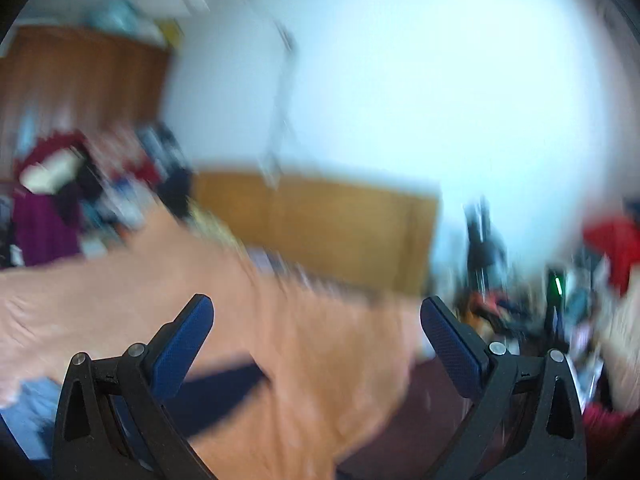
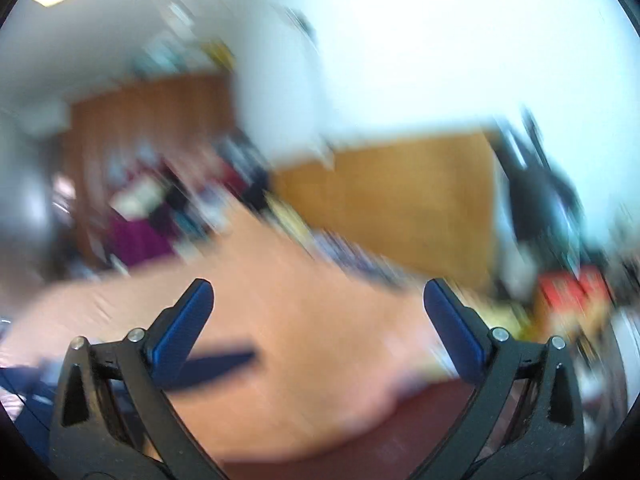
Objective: Fold small clothes
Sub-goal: 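Carry both tools over to the navy jacket on the orange bed, then grasp the navy jacket sleeve cuff with the right gripper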
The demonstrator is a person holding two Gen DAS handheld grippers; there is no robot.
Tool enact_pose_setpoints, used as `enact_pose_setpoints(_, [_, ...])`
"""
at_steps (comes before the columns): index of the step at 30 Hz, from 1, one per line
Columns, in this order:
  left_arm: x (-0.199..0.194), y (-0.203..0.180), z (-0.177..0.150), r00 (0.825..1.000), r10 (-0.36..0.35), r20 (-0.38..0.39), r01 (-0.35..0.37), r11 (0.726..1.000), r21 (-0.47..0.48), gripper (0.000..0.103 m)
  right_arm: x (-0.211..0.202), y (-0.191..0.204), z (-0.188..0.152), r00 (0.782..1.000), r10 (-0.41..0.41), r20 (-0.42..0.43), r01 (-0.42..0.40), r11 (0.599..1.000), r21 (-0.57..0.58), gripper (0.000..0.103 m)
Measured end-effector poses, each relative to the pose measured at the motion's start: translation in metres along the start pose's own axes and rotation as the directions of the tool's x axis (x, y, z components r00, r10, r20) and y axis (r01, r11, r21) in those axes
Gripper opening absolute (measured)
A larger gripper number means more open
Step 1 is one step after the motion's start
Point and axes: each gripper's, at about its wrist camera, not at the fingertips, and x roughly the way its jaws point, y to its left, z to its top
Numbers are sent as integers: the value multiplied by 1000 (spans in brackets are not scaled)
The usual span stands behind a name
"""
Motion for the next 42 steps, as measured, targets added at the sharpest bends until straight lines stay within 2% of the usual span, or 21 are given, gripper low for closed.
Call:
enact_pose_setpoints(1, [-36,9,19,996,26,90,-25,1000,-10,103,-14,14,13,993,72,96,-73,997,14,103])
enact_pose_setpoints(2, [-75,24,39,980,54,190,-48,998,-31,103,-22,24,22,978,138,155,-145,989,36,103])
enact_pose_setpoints(4, [-157,55,59,913,87,398,-45,992,-115,103,-29,44,37,938,255,234,-276,959,63,103])
enact_pose_setpoints(5, [-185,64,61,883,123,454,-62,987,-147,103,-27,55,42,935,259,243,-281,958,61,103])
enact_pose_setpoints(7, [-228,81,69,860,262,437,-201,963,-182,103,-22,86,48,927,283,247,-295,955,11,103])
enact_pose_setpoints(11, [-306,100,74,841,371,394,-332,928,-167,103,-9,132,47,900,373,227,-355,928,-115,103])
enact_pose_setpoints(15, [-389,110,59,752,547,368,-535,832,-144,103,-28,175,33,876,409,255,-342,900,-270,103])
enact_pose_setpoints(16, [-411,117,52,724,590,357,-577,802,-155,103,-30,186,27,870,415,265,-331,892,-309,103])
enact_pose_setpoints(18, [-444,143,32,649,696,307,-675,713,-190,103,-36,209,18,858,438,270,-325,868,-375,103])
enact_pose_setpoints(19, [-457,154,19,628,722,292,-694,689,-211,103,-35,220,12,853,457,251,-337,851,-403,103])
enact_pose_setpoints(21, [-497,181,-11,602,757,253,-695,653,-302,103,-31,241,8,841,503,200,-386,816,-429,103])
enact_pose_setpoints(24, [-538,221,-67,595,780,196,-654,611,-446,103,-16,265,-5,820,561,112,-464,767,-443,103])
enact_pose_setpoints(28, [-577,289,-151,598,795,102,-572,512,-640,103,-1,302,-35,802,598,-12,-537,710,-455,103])
enact_pose_setpoints(30, [-580,326,-189,593,805,19,-557,427,-712,103,2,310,-46,797,600,-69,-560,691,-458,103])
enact_pose_setpoints(32, [-577,359,-224,606,794,-50,-556,377,-741,103,2,318,-63,804,584,-114,-559,676,-479,103])
enact_pose_setpoints(34, [-561,386,-256,632,765,-125,-553,332,-764,103,20,325,-81,818,541,-195,-560,673,-483,103])
enact_pose_setpoints(37, [-533,397,-279,661,729,-177,-576,343,-742,103,67,318,-110,803,459,-379,-590,703,-398,103])
enact_pose_setpoints(39, [-499,400,-286,682,698,-216,-605,374,-703,103,95,310,-131,825,354,-440,-538,731,-419,103])
enact_pose_setpoints(40, [-482,399,-279,674,700,-235,-628,376,-682,103,113,303,-145,837,295,-461,-506,739,-445,103])
enact_pose_setpoints(41, [-464,399,-277,676,695,-245,-643,394,-657,103,128,297,-156,839,248,-485,-483,749,-453,103])
enact_pose_setpoints(42, [-445,401,-273,696,670,-257,-642,422,-640,103,151,284,-167,821,206,-533,-470,772,-427,103])
